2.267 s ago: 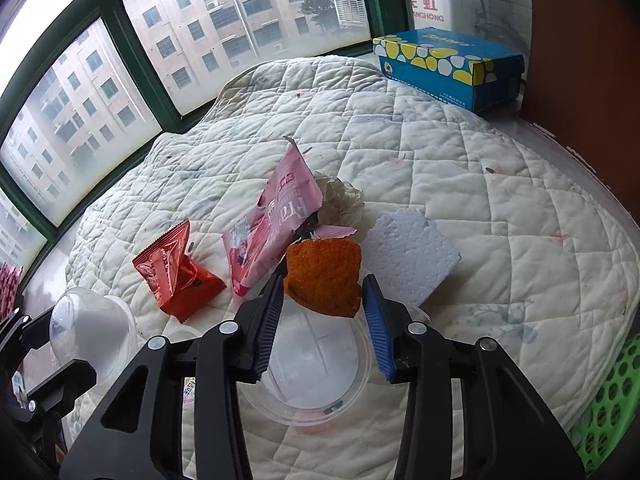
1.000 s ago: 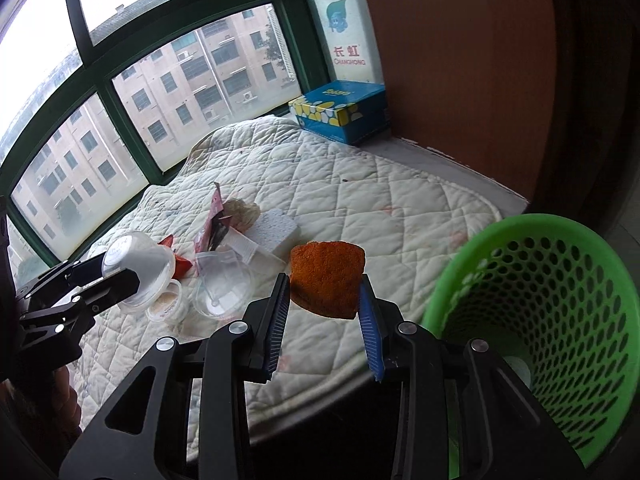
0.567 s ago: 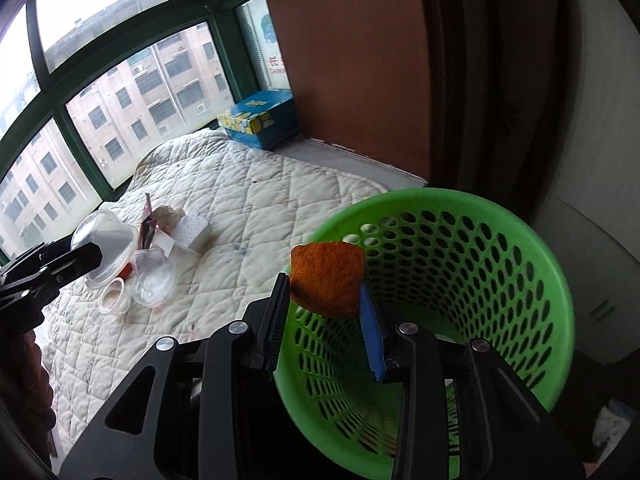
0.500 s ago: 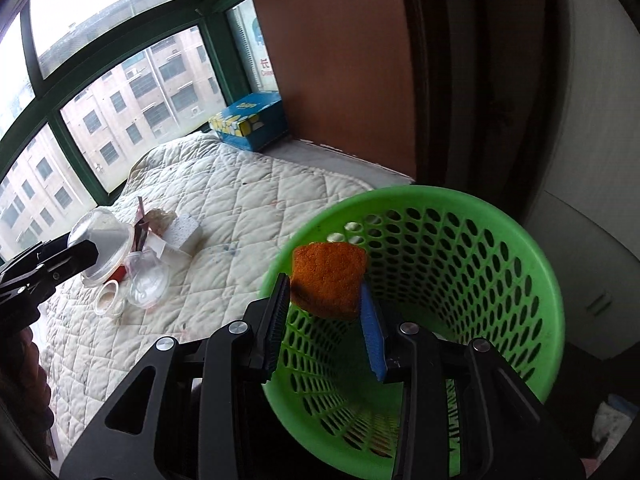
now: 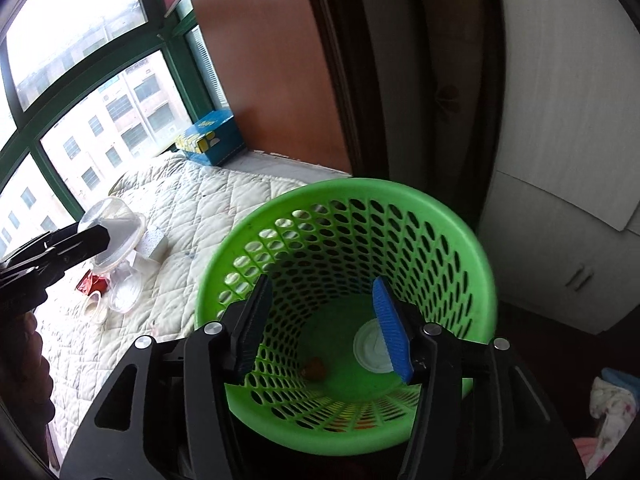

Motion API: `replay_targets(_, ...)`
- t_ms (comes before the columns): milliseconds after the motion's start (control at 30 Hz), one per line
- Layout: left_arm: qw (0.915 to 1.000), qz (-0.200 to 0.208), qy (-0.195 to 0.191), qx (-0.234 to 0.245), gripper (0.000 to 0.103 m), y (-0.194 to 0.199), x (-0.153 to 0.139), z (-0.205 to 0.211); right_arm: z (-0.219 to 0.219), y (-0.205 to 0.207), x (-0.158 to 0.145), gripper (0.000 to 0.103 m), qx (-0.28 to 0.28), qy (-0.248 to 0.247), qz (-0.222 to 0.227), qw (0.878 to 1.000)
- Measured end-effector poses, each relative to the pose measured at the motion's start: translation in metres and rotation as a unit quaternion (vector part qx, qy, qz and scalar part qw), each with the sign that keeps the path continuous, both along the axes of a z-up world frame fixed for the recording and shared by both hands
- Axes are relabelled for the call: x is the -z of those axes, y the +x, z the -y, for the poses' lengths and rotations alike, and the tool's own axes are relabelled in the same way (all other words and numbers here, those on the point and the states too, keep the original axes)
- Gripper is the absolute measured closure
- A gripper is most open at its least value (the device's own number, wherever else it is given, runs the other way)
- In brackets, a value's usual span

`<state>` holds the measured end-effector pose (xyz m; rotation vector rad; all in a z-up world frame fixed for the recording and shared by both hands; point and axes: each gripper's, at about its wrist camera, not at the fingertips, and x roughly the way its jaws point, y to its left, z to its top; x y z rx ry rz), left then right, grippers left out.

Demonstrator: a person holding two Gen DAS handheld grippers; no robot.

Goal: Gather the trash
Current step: 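Carry the clear bowl into the green basket and open the left tool, then move both tools back over the remaining trash on the bed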

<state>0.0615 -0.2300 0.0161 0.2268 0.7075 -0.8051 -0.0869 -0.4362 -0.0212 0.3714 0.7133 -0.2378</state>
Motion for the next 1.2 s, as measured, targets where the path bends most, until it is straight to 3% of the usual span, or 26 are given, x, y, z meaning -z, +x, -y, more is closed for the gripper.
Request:
replay_targets(133, 0.9999, -0.007, 0.004, 0.015, 0.049, -0.006, 0.005, 0.017, 0.007, -0.014, -0.002, 0.04, 0.013, -0.003, 0.008, 1.0)
replay_targets(333, 0.9992, -0.021, 0.009, 0.033, 0.049, -0.013, 0.013, 0.044, 0.014, -0.032, -0.003, 0.034, 0.03, -0.017, 0.017, 0.999)
replay_targets(667, 0.9974, -0.037, 0.024, 0.056, 0.049, -0.017, 0.031, 0.084, 0.023, -0.046, -0.003, 0.031, 0.047, -0.011, 0.031, 0.998)
replay_targets(733, 0.997, -0.045, 0.025, 0.058, 0.046, -0.016, 0.034, 0.088, 0.024, -0.048, -0.003, 0.031, 0.049, -0.011, 0.033, 0.998)
replay_targets(767, 0.997, -0.047, 0.025, 0.057, 0.039, -0.016, 0.036, 0.09, 0.025, -0.049, -0.003, 0.031, 0.051, -0.011, 0.034, 0.998)
replay_targets(867, 0.997, -0.049, 0.024, 0.055, 0.027, -0.017, 0.04, 0.091, 0.026, -0.052, -0.003, 0.031, 0.054, -0.009, 0.034, 0.998)
replay_targets(1200, 0.999, -0.034, 0.028, 0.007, 0.027, -0.012, 0.036, 0.05, 0.013, -0.043, -0.005, 0.028, 0.033, -0.006, 0.039, 0.999)
